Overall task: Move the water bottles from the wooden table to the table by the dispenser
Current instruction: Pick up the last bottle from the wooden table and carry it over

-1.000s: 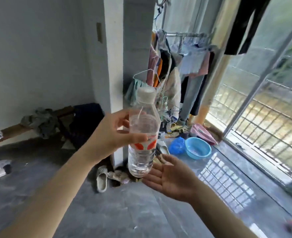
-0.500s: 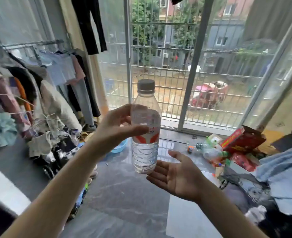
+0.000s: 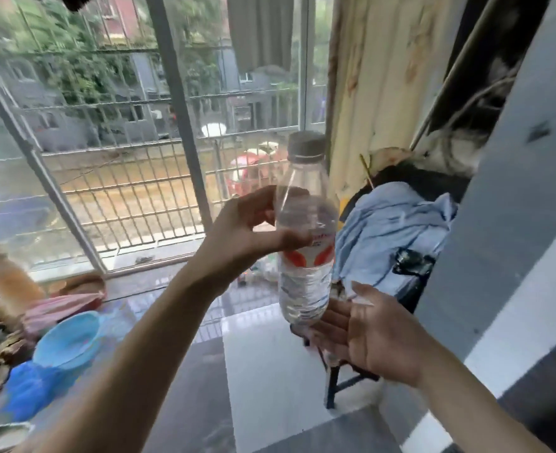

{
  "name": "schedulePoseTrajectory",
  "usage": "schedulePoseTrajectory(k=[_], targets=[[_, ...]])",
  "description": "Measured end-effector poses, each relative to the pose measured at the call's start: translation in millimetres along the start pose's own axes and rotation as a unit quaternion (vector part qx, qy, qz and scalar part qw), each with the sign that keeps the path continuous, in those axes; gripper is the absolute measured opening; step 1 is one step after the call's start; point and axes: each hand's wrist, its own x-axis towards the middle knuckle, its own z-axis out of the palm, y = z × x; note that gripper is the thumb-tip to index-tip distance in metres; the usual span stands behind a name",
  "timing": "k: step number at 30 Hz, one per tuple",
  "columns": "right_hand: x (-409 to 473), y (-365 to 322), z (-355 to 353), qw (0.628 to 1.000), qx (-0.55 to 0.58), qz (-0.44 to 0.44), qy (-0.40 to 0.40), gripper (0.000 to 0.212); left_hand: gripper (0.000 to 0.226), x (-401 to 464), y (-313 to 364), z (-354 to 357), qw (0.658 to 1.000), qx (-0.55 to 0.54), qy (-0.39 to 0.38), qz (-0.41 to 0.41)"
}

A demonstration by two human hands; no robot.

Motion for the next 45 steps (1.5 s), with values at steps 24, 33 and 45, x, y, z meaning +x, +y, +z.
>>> schedulePoseTrajectory(k=[24,33,45], targets=[[-285.8,110.3,-119.5,0.79,0.306,-0.363,0.387,0.064,0.053,8.7,79.3,367.4,0.769,-0.32,-0.55,0.054],[-387.6,173.1,-143.3,0.698,0.375,-0.436,0.427,0.062,0.054,-69.4,147.3,475.9,0.671,-0.336,-0.657,0.065],[-518.8,211.9,-189.7,0.635,0.402,-0.487,0.445,0.062,0.05,-149.4,236.7,585.1,0.621,-0.342,-0.691,0.144]])
